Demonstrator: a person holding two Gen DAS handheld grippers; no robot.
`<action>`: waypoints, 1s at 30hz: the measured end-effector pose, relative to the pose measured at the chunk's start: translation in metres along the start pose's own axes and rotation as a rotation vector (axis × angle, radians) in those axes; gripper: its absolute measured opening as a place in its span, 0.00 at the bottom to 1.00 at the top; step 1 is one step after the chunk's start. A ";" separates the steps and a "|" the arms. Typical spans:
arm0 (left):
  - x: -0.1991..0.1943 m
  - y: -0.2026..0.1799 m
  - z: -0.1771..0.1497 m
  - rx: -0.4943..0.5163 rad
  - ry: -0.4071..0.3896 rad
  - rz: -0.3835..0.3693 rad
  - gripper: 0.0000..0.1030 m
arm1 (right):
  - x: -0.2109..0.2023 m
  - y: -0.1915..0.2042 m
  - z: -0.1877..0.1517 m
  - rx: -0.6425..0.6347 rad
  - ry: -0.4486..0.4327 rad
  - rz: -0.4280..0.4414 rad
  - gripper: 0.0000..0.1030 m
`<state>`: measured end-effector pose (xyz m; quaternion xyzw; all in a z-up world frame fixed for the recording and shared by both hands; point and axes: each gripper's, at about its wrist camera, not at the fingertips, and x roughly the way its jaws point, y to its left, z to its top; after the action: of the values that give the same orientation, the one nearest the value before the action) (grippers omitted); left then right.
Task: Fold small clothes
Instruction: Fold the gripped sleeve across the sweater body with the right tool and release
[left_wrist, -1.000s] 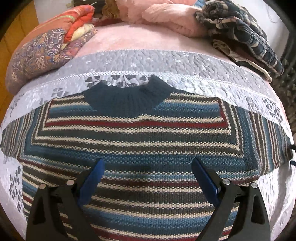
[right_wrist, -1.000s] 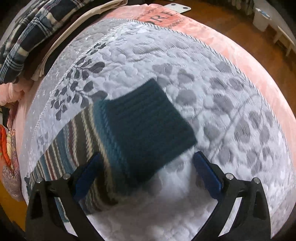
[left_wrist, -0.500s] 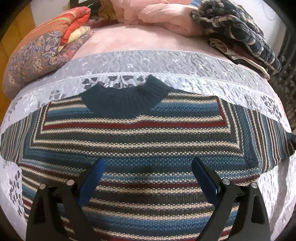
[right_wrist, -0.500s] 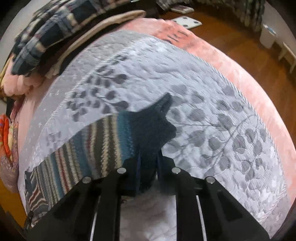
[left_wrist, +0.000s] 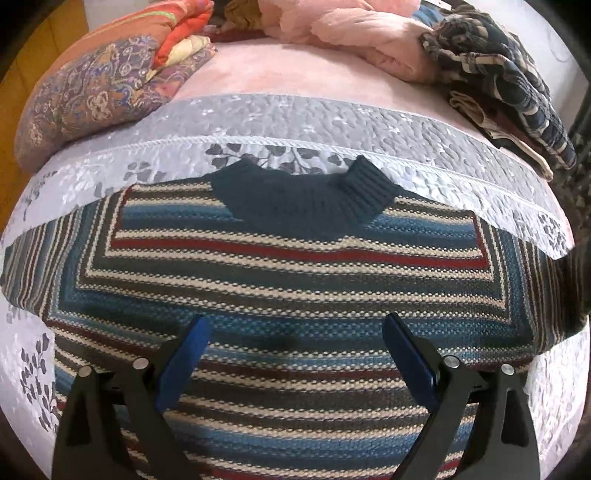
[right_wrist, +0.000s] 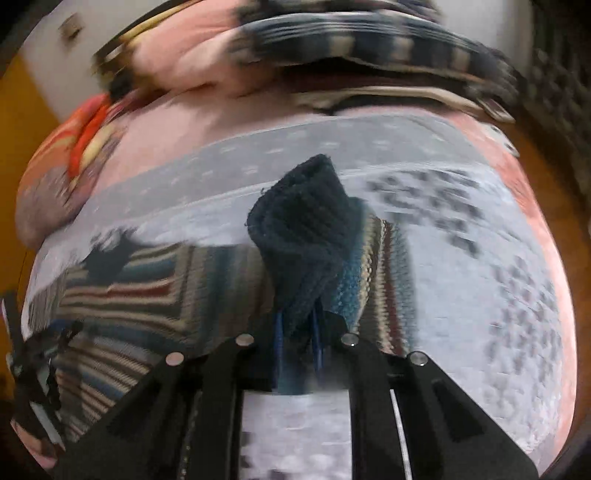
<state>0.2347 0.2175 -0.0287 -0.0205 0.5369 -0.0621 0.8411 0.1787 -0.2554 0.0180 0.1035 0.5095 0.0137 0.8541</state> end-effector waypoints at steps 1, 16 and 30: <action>0.000 0.003 0.001 -0.007 0.002 -0.003 0.92 | 0.004 0.020 0.000 -0.024 0.009 0.028 0.12; -0.001 0.035 0.008 -0.060 0.008 -0.064 0.92 | 0.074 0.177 -0.028 -0.330 0.127 0.044 0.12; 0.016 -0.001 -0.003 -0.055 0.099 -0.255 0.92 | 0.065 0.140 -0.017 -0.137 0.167 0.323 0.32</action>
<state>0.2384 0.2148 -0.0443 -0.1087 0.5722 -0.1548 0.7980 0.2066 -0.1071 -0.0195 0.1239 0.5531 0.1939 0.8007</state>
